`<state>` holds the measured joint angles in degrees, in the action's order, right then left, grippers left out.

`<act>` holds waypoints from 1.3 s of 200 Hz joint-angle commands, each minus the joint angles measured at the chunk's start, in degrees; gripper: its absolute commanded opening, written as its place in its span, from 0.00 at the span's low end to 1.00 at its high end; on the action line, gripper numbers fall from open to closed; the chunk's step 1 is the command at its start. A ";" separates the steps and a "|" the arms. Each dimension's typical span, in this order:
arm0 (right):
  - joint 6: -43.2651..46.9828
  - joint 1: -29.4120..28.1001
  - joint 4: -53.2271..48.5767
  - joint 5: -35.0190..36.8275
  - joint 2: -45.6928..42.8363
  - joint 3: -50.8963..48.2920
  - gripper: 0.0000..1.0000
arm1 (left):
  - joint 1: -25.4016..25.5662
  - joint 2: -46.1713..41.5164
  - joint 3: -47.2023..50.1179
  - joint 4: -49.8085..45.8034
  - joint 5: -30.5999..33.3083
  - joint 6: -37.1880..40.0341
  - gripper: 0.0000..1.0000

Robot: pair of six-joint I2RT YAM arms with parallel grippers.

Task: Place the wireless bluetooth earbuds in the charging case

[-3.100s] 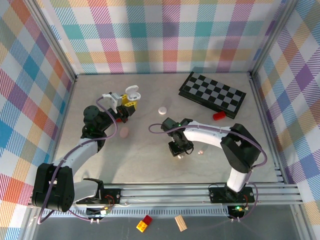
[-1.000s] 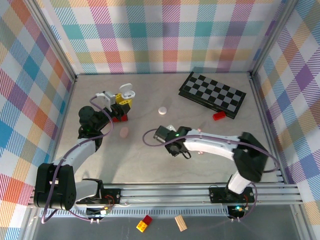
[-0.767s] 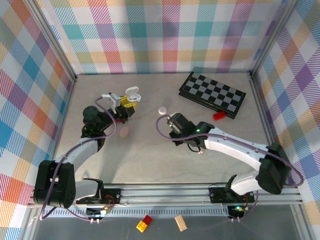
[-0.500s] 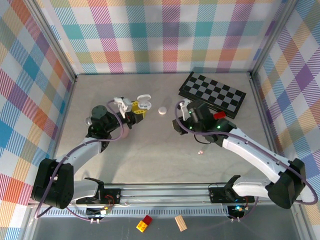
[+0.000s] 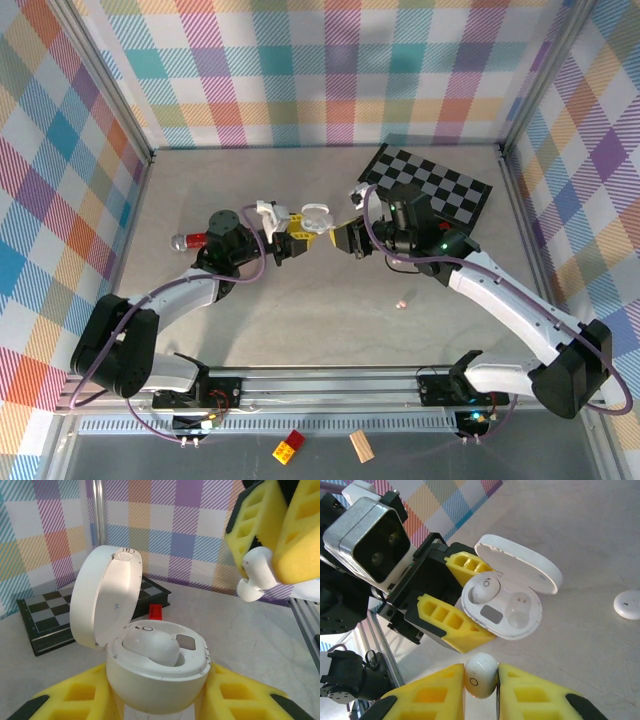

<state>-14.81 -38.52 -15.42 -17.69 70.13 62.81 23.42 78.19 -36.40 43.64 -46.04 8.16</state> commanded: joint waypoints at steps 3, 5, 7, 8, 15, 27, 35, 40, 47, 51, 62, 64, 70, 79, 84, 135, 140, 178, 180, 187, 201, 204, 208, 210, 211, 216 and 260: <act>-1.00 0.94 3.45 -3.64 0.96 2.17 0.19 | 0.96 0.07 -2.03 3.87 -2.60 -0.94 0.33; -1.01 0.98 3.55 -3.70 1.04 2.22 0.19 | 1.00 0.00 -2.01 3.90 -2.64 -0.95 0.34; -1.12 1.06 3.58 -3.81 1.14 2.23 0.19 | 1.08 -0.04 -2.01 3.93 -2.82 -1.02 0.34; -1.15 1.07 3.65 -3.87 1.19 2.23 0.19 | 1.09 -0.05 -2.01 3.92 -2.82 -1.03 0.34; -1.23 1.25 3.78 -3.97 1.45 2.31 0.19 | 1.25 -0.06 -2.01 3.84 -3.10 -1.10 0.34; -1.32 1.49 3.67 -3.84 1.92 2.50 0.19 | 1.60 -0.23 -1.96 3.75 -3.44 -1.22 0.33; -1.37 1.69 3.76 -3.83 2.18 2.41 0.19 | 1.79 -0.32 -2.01 3.67 -3.52 -1.22 0.34; -1.44 1.70 3.90 -3.84 2.29 2.43 0.19 | 1.93 -0.32 -2.09 3.64 -3.63 -1.22 0.34; -1.53 1.78 3.99 -3.84 2.45 2.50 0.19 | 2.11 -0.26 -2.24 3.50 -3.87 -1.22 0.34; -1.52 1.78 4.07 -3.91 2.58 2.50 0.19 | 2.15 -0.24 -2.31 3.50 -3.87 -1.14 0.34; -1.50 1.87 4.03 -3.93 2.73 2.59 0.19 | 2.33 -0.15 -2.36 3.62 -3.88 -1.05 0.34; -1.49 1.87 3.96 -3.93 2.80 2.63 0.19 | 2.33 -0.08 -2.36 3.75 -3.88 -0.98 0.34; -1.50 1.87 4.00 -3.84 2.92 2.60 0.19 | 2.42 -0.01 -2.36 3.90 -3.95 -0.87 0.34; -1.53 1.93 3.89 -3.84 2.99 2.60 0.19 | 2.48 0.16 -2.36 4.34 -4.22 -0.86 0.33; -1.56 1.96 3.87 -3.84 3.07 2.59 0.19 | 2.51 0.23 -2.36 4.53 -4.34 -0.95 0.33; -1.85 2.02 3.71 -3.07 3.61 1.99 0.20 | 2.82 0.35 -2.37 5.75 -4.60 -1.48 0.33; -1.80 2.05 3.64 -2.84 3.61 1.99 0.20 | 2.75 0.38 -2.36 5.95 -4.44 -1.57 0.33; -2.14 2.05 3.55 -2.26 4.39 2.05 0.24 | 2.86 0.38 -2.40 6.46 -4.75 -1.66 0.33; -2.20 2.05 3.49 -2.19 4.40 2.05 0.24 | 2.90 0.38 -2.43 6.46 -4.76 -1.66 0.33; -2.22 2.05 3.39 -2.13 4.40 2.14 0.27 | 2.93 0.30 -2.44 6.44 -4.84 -1.66 0.33; -2.31 2.05 3.33 -1.92 4.32 2.40 0.32 | 2.95 0.38 -2.53 6.20 -4.90 -1.57 0.33; -2.26 2.05 3.37 -1.84 4.19 2.41 0.33 | 2.95 0.38 -2.53 6.20 -4.85 -1.57 0.33; -2.28 2.06 3.39 -1.75 4.10 2.42 0.34 | 2.93 0.38 -2.53 6.20 -4.79 -1.57 0.33; -2.21 2.10 3.40 -1.74 4.06 2.41 0.35 | 2.94 0.42 -2.53 6.24 -4.81 -1.57 0.33; -2.23 2.12 3.44 -1.73 4.01 2.41 0.35 | 2.94 0.49 -2.53 6.26 -4.79 -1.57 0.33; -2.24 2.14 3.45 -1.73 3.84 2.32 0.35 | 2.88 0.47 -2.53 6.20 -4.80 -1.52 0.33; -2.51 2.31 3.34 -1.20 2.46 2.00 0.44 | 2.90 1.21 -2.73 7.05 -4.84 -1.91 0.33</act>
<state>-17.12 -36.69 -12.69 -19.33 73.78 63.44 25.54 78.85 -37.36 46.74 -48.90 6.83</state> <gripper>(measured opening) 0.424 0.336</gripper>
